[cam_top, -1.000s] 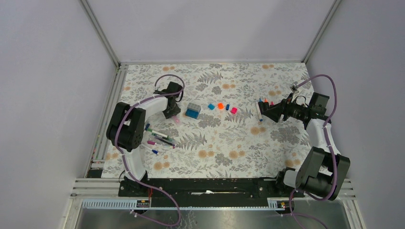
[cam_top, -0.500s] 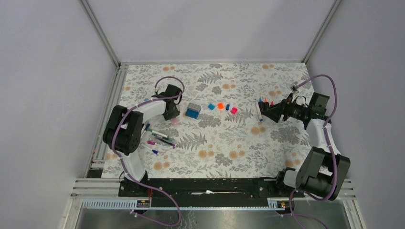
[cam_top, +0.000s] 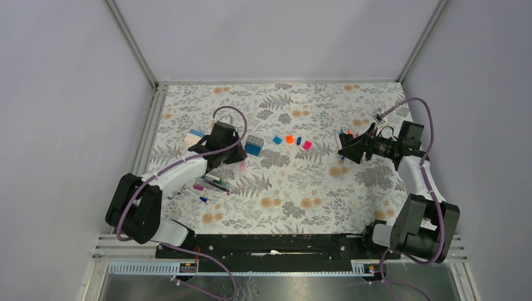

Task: Open the pen caps
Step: Pick up the pen from the center of the board.

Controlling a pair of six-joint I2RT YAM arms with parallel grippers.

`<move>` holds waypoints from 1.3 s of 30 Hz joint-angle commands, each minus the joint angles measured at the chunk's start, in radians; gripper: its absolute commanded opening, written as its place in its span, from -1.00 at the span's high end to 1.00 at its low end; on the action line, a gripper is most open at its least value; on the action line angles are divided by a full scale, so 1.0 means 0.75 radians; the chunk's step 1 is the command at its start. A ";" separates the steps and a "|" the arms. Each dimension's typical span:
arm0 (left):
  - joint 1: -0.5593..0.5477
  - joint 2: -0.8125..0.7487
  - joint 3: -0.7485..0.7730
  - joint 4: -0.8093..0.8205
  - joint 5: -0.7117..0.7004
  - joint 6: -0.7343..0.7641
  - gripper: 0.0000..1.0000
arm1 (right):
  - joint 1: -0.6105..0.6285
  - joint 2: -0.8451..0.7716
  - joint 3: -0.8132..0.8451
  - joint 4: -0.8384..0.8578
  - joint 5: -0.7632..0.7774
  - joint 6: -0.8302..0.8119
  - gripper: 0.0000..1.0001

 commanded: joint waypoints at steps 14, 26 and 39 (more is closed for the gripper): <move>-0.396 0.060 0.138 0.730 0.372 0.276 1.00 | 0.315 0.045 -0.212 0.994 0.053 1.035 -0.54; -0.601 0.311 0.411 0.653 0.261 0.441 1.00 | 0.428 0.159 -0.115 0.836 0.140 1.105 -0.48; -0.685 0.389 0.509 0.577 0.112 0.483 1.00 | 0.491 0.164 -0.061 0.618 0.263 0.943 -0.12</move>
